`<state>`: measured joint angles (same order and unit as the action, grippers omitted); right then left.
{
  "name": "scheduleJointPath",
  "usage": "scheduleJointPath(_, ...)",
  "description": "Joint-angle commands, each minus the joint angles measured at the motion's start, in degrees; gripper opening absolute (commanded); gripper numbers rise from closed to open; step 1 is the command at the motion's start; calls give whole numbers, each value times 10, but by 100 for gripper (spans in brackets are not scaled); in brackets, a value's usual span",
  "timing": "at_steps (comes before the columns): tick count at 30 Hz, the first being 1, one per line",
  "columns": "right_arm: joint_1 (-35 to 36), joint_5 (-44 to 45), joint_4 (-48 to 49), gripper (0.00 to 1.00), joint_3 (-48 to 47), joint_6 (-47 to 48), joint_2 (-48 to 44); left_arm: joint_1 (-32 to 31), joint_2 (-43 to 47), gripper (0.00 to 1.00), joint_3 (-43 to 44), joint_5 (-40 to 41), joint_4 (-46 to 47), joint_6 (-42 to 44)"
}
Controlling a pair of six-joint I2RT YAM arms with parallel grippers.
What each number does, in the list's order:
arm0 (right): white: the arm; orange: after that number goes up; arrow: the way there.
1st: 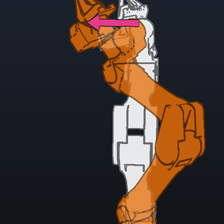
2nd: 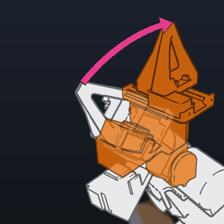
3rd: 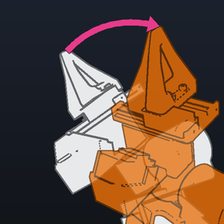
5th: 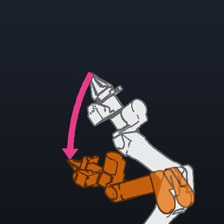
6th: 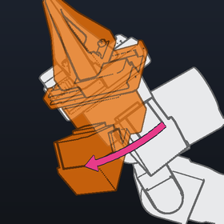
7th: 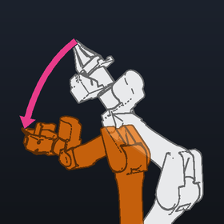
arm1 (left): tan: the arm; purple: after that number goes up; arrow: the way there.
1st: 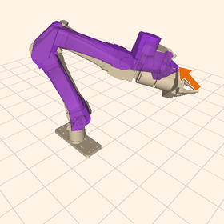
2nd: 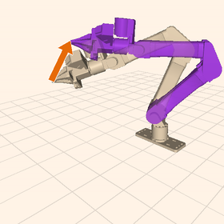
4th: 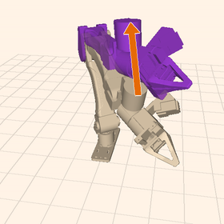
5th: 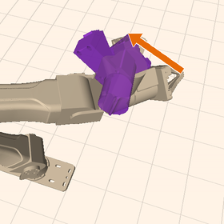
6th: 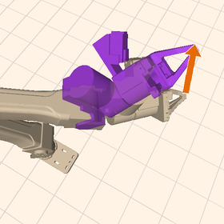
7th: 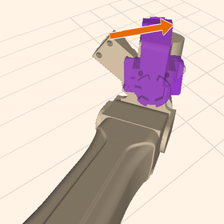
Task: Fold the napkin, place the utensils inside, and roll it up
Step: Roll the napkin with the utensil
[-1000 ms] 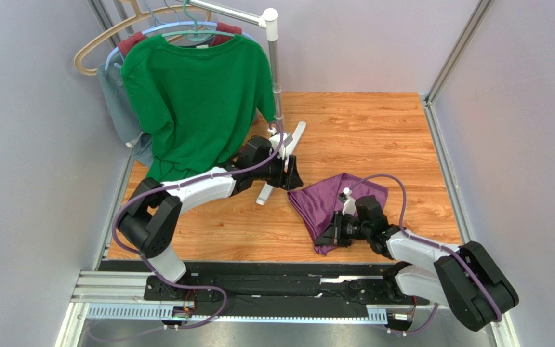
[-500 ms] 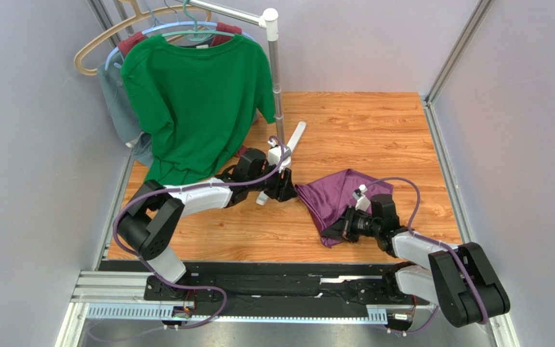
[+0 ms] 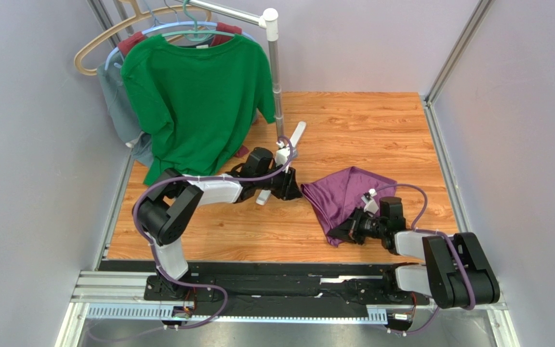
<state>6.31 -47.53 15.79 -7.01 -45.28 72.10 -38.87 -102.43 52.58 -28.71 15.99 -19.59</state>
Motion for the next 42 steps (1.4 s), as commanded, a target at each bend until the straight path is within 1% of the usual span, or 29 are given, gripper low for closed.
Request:
scheduleJointPath(1,-14,5,9,0,3,6,13,0,-18,36,24,-48,55,-19)
scheduleJointPath(6,-19,7,1,0,2,12,13,-6,-44,34,38,-85,92,-44)
scheduleJointPath(11,-20,9,-12,0,-1,16,5,-9,-75,34,60,-101,121,-69)
scheduleJointPath(15,-21,16,-20,0,1,20,-2,-9,-87,34,70,-102,142,-93)
scheduleJointPath(26,-20,18,-16,0,-1,25,15,-11,-135,33,95,-108,187,-133)
scheduleJointPath(42,-21,23,-16,0,-3,26,26,-15,-189,33,131,-99,211,-163)
